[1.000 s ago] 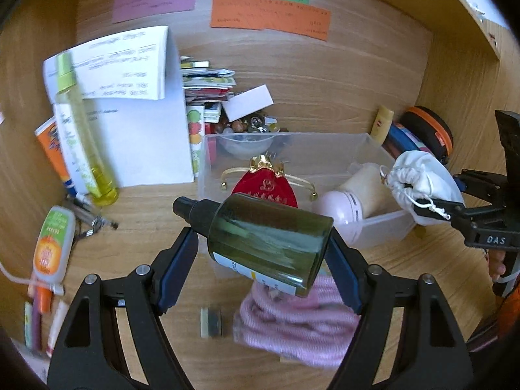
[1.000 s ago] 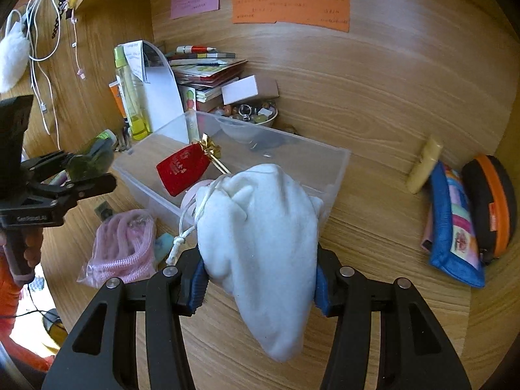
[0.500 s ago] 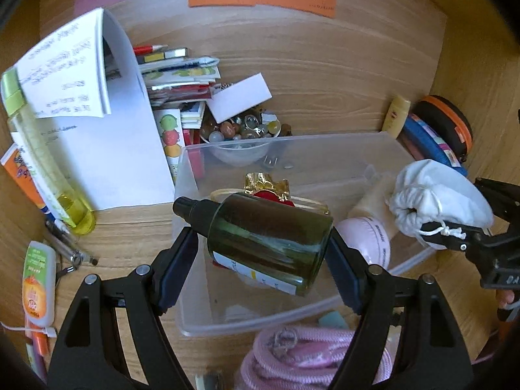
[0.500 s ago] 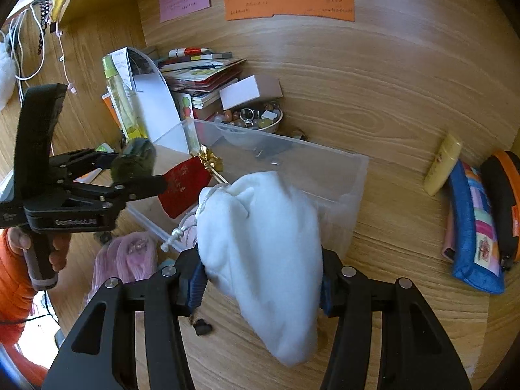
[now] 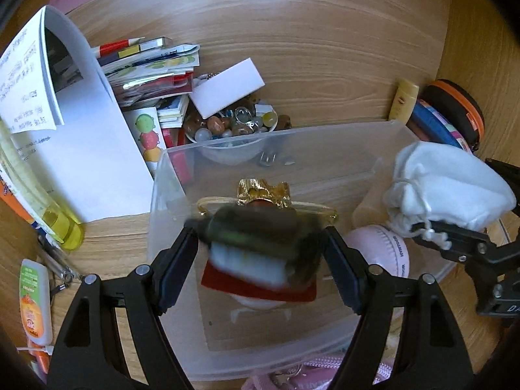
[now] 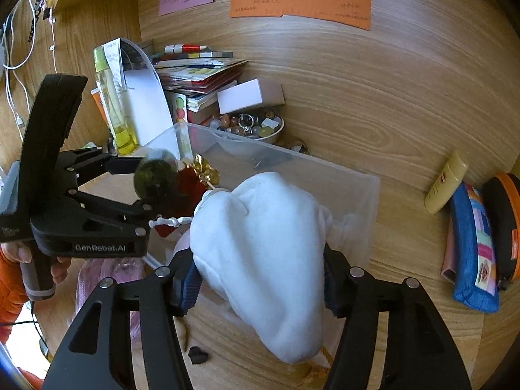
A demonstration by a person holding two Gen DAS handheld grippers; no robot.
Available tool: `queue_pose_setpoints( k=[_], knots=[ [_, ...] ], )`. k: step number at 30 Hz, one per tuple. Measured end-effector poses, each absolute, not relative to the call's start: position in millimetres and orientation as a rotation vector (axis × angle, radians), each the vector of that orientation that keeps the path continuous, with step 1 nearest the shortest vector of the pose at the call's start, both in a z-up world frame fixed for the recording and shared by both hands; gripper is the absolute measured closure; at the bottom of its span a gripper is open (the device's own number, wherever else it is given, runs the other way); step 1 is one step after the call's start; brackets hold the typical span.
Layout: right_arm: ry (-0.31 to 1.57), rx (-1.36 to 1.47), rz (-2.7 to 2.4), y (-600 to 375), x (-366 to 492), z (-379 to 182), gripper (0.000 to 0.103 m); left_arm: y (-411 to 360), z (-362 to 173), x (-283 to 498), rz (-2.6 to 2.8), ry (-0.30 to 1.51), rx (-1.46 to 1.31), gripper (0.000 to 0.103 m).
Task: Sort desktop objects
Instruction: 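Carry the bottle and bag over the clear box and lower them in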
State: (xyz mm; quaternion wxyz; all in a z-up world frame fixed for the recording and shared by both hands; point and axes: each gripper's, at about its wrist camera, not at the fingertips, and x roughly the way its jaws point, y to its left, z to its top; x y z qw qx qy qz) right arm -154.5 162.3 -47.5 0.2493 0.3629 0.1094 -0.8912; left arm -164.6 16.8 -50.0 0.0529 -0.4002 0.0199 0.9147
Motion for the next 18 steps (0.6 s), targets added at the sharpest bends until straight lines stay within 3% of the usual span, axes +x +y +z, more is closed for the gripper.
queue_pose_setpoints(
  k=[18],
  knots=[
    [0.288,1.038,-2.384,144.5,-165.4,-52.3,0.037,5.0,-34.0,-147.7,2.822,0.075,-1.152,0.019]
  ],
)
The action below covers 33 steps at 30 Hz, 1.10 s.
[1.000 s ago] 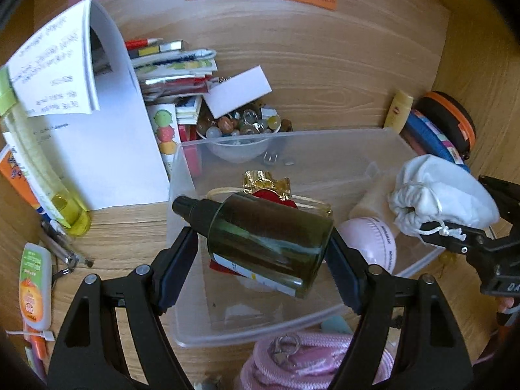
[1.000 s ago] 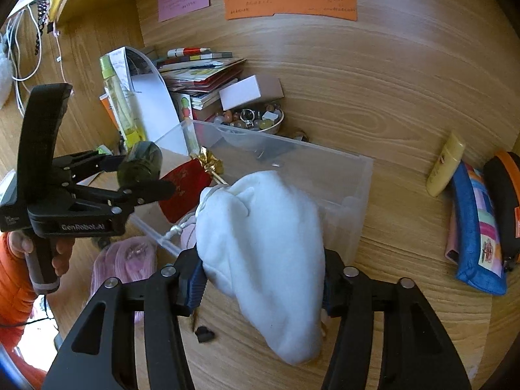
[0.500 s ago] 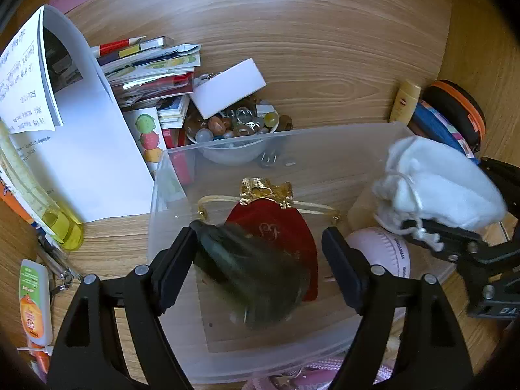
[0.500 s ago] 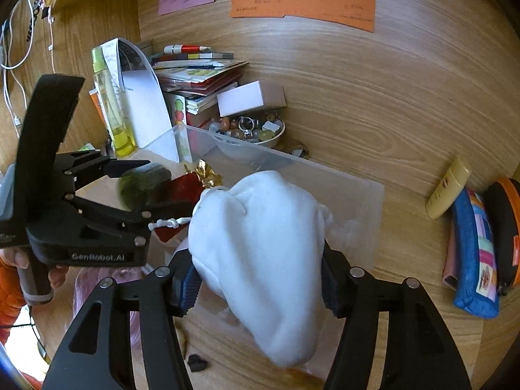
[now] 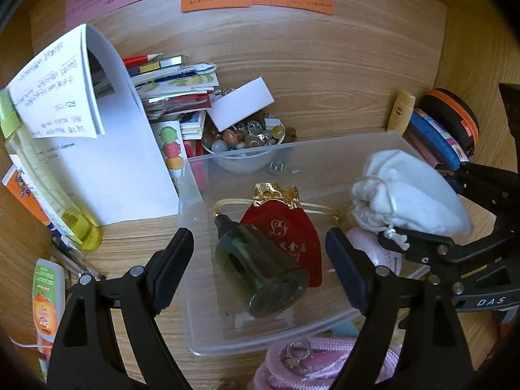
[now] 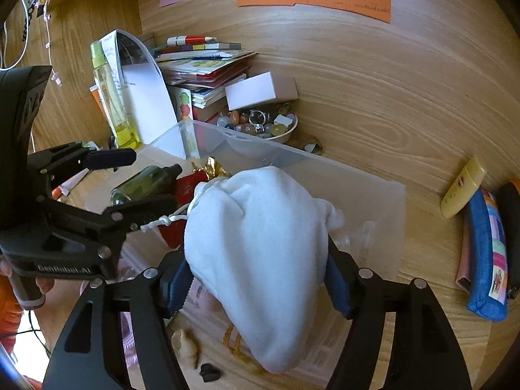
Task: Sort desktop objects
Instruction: 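Carry the bottle and bag over the clear box and lower them in, then open both grippers and withdraw them from the box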
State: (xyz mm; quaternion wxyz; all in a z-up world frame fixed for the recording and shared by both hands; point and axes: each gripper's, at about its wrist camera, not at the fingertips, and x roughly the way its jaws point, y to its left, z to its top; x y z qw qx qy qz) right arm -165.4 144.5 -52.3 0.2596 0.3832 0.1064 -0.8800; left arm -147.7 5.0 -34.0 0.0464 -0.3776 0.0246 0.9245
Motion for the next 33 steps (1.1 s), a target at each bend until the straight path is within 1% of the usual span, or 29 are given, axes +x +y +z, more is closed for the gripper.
queue_pose_setpoints(
  k=[7,10,12,14,15,23,28,33],
  knots=[
    [0.340,1.039,-2.398,147.3,-150.7,-50.3,0.036,3.7,-29.1,-136.3,2.826,0.071,-1.130,0.018],
    [0.359,1.030,-2.410,148.6,-144.7,-48.4,0.036,4.5,-25.5,-130.8,2.831,0.075,-1.117,0.015],
    [0.368,1.018,-2.419,149.8,-139.0,-45.6,0.033,4.8,-22.1,-126.1,2.842,0.079,-1.099,0.013],
    [0.379,0.999,-2.430,150.6,-132.9,-41.6,0.023,4.6,-18.8,-121.6,2.845,0.079,-1.084,0.012],
    [0.392,0.976,-2.441,150.9,-127.6,-38.4,0.021,4.5,-16.4,-118.2,2.852,0.079,-1.073,0.011],
    [0.486,0.873,-2.483,148.5,-98.9,-25.2,0.020,1.9,-5.2,-98.3,2.883,0.066,-1.025,0.008],
    [0.453,0.861,-2.483,153.0,-88.5,-22.7,0.020,-2.2,3.1,-81.2,2.901,0.076,-0.992,0.007],
    [0.393,0.847,-2.486,157.4,-78.5,-21.2,0.014,-8.1,7.6,-58.3,2.941,0.102,-0.960,0.004]
  ],
)
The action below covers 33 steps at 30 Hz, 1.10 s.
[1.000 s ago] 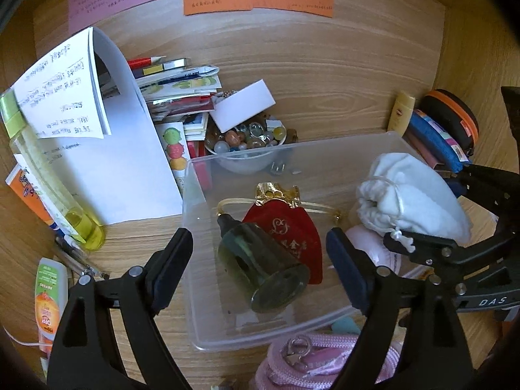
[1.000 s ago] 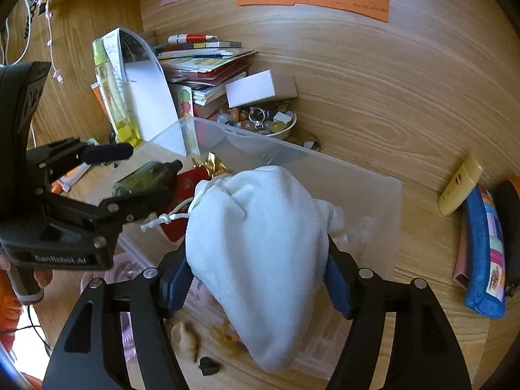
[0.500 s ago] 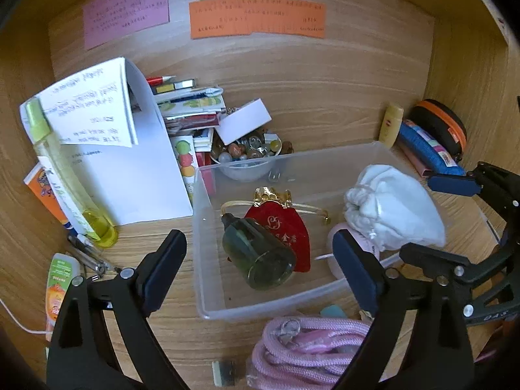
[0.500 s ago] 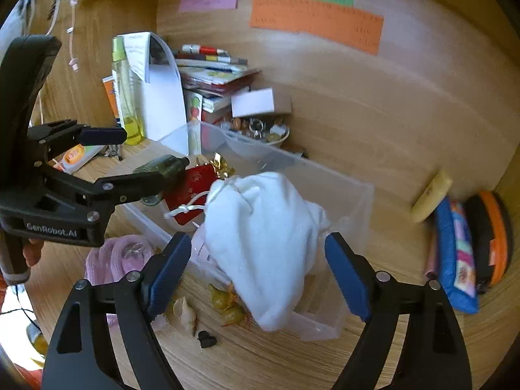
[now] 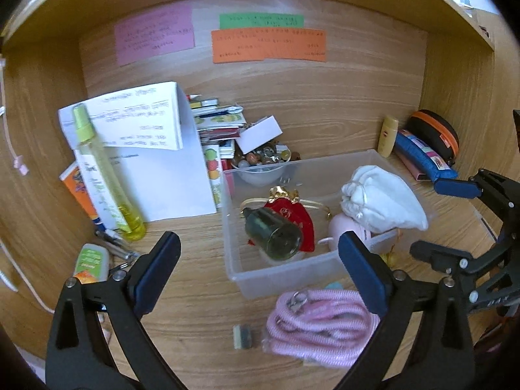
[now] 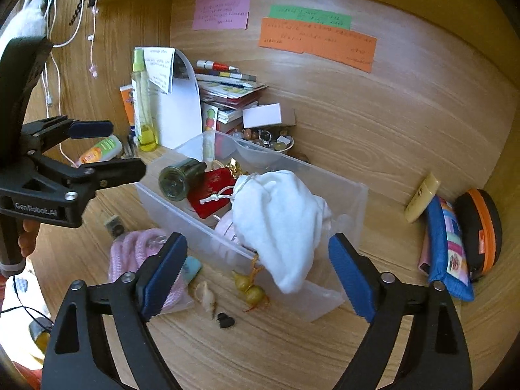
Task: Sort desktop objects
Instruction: 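Open both grippers and withdraw them from the box, then move the left gripper to the grey block while the right moves to the gourd keychain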
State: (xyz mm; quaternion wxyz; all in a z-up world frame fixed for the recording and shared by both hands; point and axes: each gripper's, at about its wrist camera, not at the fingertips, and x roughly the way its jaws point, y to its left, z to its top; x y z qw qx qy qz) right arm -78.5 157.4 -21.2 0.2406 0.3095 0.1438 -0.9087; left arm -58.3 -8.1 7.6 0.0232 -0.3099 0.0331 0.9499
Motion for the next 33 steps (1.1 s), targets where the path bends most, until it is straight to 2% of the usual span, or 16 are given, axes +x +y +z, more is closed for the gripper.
queue_pose_setpoints(
  k=[15,21,29,31,32,33],
  knots=[
    [0.264,0.926,-2.488,188.5,-57.6,-41.0,0.012,-52.3,-30.5,-19.9,3.005,0.069,-1.120,0.004],
    [0.226,0.988,-2.474,199.3,-50.8,-55.2,0.012,-64.9,-64.7,-19.1,2.956,0.038,-1.253,0.004],
    [0.170,1.041,-2.441,205.4,-53.7,-76.2,0.013,-63.6,-83.4,-29.4,2.908,-0.016,-1.289,0.004],
    [0.137,1.059,-2.432,205.3,-58.3,-80.0,0.016,-60.0,-86.0,-32.4,2.887,-0.019,-1.281,0.010],
    [0.130,1.065,-2.430,204.0,-59.8,-81.2,0.023,-58.3,-86.4,-33.9,2.876,-0.017,-1.280,0.018],
    [0.125,1.075,-2.424,202.8,-62.0,-83.1,0.028,-55.8,-87.5,-35.6,2.860,-0.015,-1.280,0.020]
  ],
)
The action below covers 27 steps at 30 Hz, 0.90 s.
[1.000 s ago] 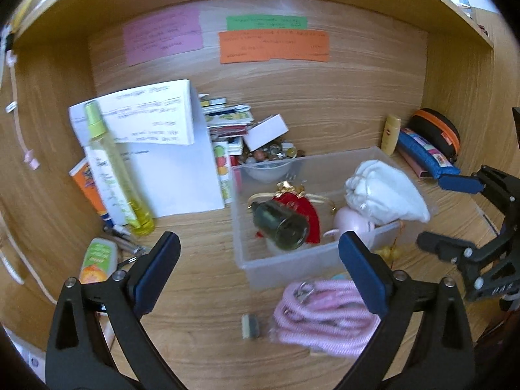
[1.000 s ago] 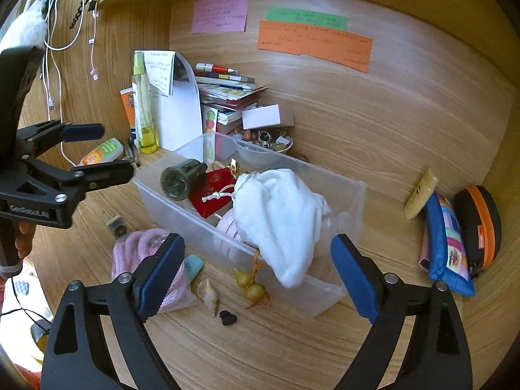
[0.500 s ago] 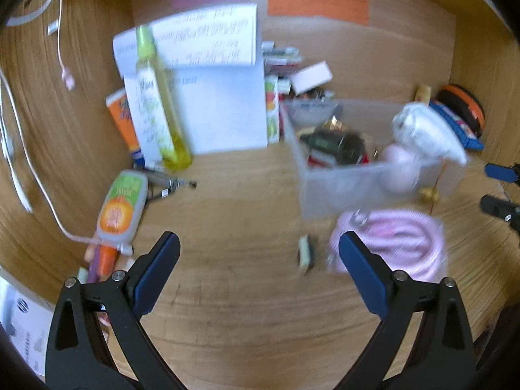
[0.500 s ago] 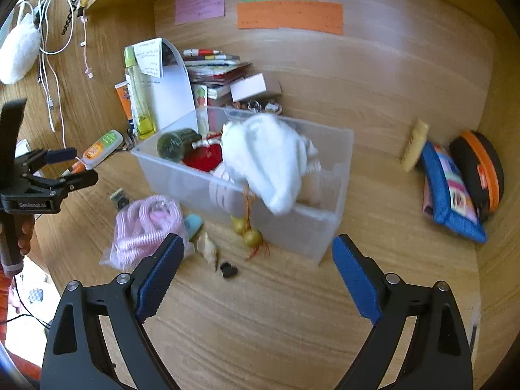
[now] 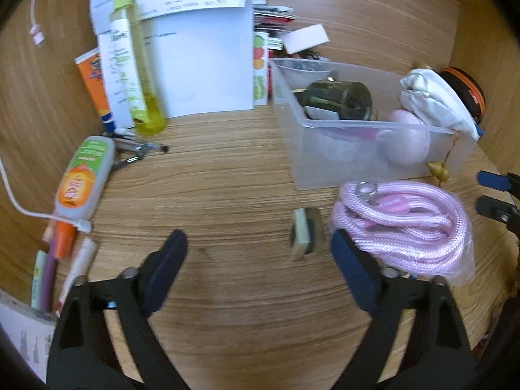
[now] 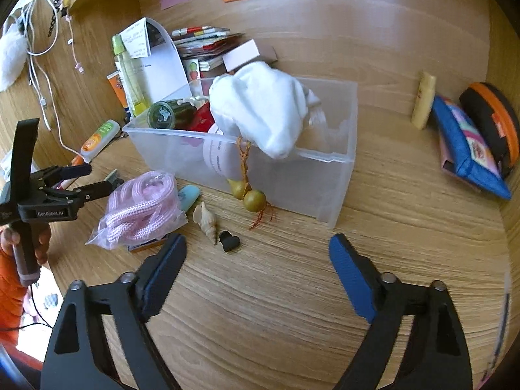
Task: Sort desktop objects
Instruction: 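Move the left gripper to the grey block while the right moves to the gourd keychain, then grasp the small grey block with the left gripper while the right grasps the green gourd keychain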
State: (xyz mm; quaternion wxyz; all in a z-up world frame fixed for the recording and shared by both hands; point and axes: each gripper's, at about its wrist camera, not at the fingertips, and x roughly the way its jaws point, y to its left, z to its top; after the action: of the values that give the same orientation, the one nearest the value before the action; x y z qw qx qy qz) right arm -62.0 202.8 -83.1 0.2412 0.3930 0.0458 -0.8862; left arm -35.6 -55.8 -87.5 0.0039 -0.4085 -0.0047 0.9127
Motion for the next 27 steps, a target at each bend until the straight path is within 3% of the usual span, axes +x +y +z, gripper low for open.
queue_pose_setpoints(
  k=[2,12,18,19,20,27],
  knots=[
    [0.128,1.093,-2.416,199.1,-66.1,-86.5,0.039,-53.1,-88.5,-38.6,2.848,-0.013,-1.272,0.023],
    [0.127,1.109,-2.407,175.6,-81.8,-89.5,0.054,-50.2,-89.3,-49.5,2.798,-0.022,-1.253,0.041],
    [0.127,1.112,-2.388,163.1,-88.3,-91.2,0.074,-50.6,-86.7,-54.1,2.772,-0.005,-1.242,0.051],
    [0.131,1.103,-2.393,161.3,-88.6,-90.8,0.077,-51.5,-86.3,-54.7,2.766,-0.009,-1.243,0.057],
    [0.138,1.092,-2.394,159.4,-88.2,-90.0,0.079,-51.9,-86.0,-55.4,2.764,-0.007,-1.246,0.061],
    [0.193,1.080,-2.385,143.7,-93.9,-86.3,0.079,-53.0,-88.4,-55.0,2.744,-0.003,-1.248,0.063]
  ],
)
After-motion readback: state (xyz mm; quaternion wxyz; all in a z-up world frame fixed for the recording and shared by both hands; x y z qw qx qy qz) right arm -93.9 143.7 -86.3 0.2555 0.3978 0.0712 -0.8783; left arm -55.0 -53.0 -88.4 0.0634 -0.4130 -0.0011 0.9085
